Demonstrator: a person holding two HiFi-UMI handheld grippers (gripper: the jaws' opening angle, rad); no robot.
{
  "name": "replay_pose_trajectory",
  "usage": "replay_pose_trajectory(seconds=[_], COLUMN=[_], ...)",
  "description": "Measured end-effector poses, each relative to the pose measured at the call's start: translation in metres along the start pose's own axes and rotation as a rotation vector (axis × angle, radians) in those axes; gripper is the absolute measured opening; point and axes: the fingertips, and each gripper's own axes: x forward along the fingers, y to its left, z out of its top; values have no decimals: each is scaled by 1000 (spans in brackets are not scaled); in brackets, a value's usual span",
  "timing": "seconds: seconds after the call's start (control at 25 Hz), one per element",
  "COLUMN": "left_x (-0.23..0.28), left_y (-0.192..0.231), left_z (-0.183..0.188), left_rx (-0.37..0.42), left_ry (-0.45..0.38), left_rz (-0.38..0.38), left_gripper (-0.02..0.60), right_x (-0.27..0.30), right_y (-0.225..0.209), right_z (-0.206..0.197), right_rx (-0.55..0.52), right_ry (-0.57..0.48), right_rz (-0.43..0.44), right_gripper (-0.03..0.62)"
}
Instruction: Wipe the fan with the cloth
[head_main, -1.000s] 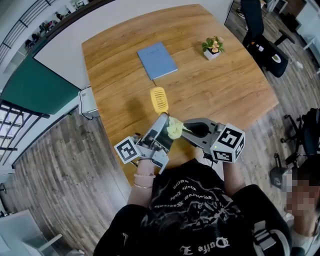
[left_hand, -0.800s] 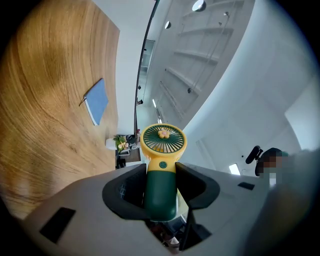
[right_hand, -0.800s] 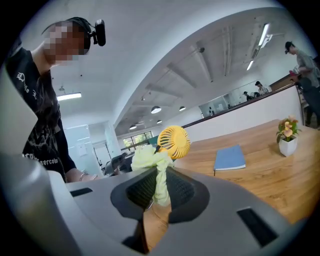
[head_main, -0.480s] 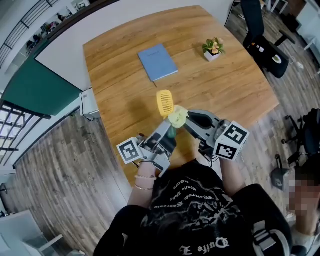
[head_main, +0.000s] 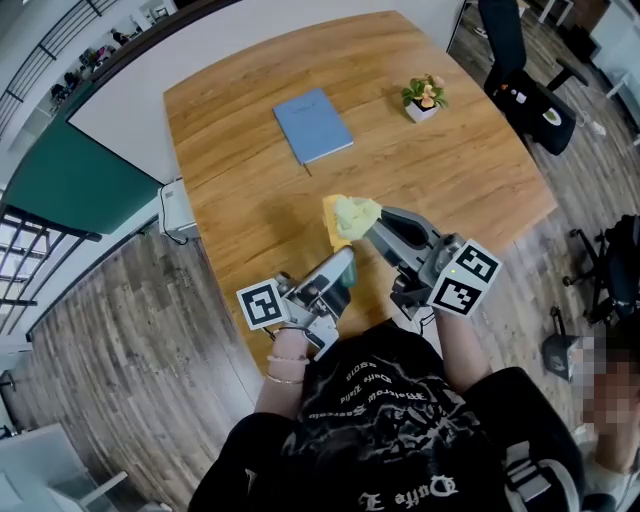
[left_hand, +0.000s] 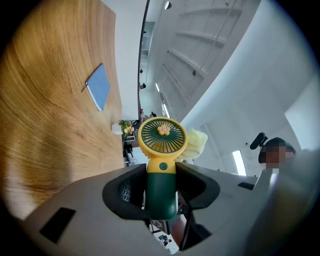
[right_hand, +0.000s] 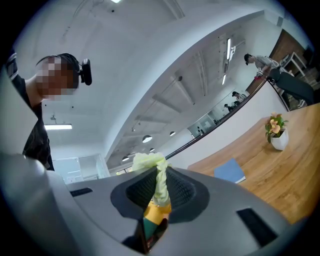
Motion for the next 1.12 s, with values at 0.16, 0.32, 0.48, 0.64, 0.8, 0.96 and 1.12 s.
replay_pose_trajectory(seconds=[0.16,0.32,0.48,0.64,0.8,0.96,1.12], left_x=[2,0,-2,-3,-6,-11,-16], left_y=[1,0,-5,-7,-11,-20,-30], left_z=[-6,-12,-22,-25,-28,-29,-25], left_rx=[16,24,30,120,171,191,201], left_ry=[33,65,109,155,190,201,187], left_rz=[12,-1,-25,-21,-35,-69,-116], left_gripper=[198,198,198,198,198,198,198], right_x=[3,3,-1,-2,-5,-4,-4], right_y=[-9,-19,-31,-40,-40,-28,-9], right_z=[7,4,-1,-17,-33,-45,-55], right_rx=[9,31,65,84,105,146,140], right_ry=[-5,-11,-4,60,117,182,244], right_rz=[-10,-39,-73,-102,-92,-11,87], right_gripper=[61,61,61,61,60,60,60])
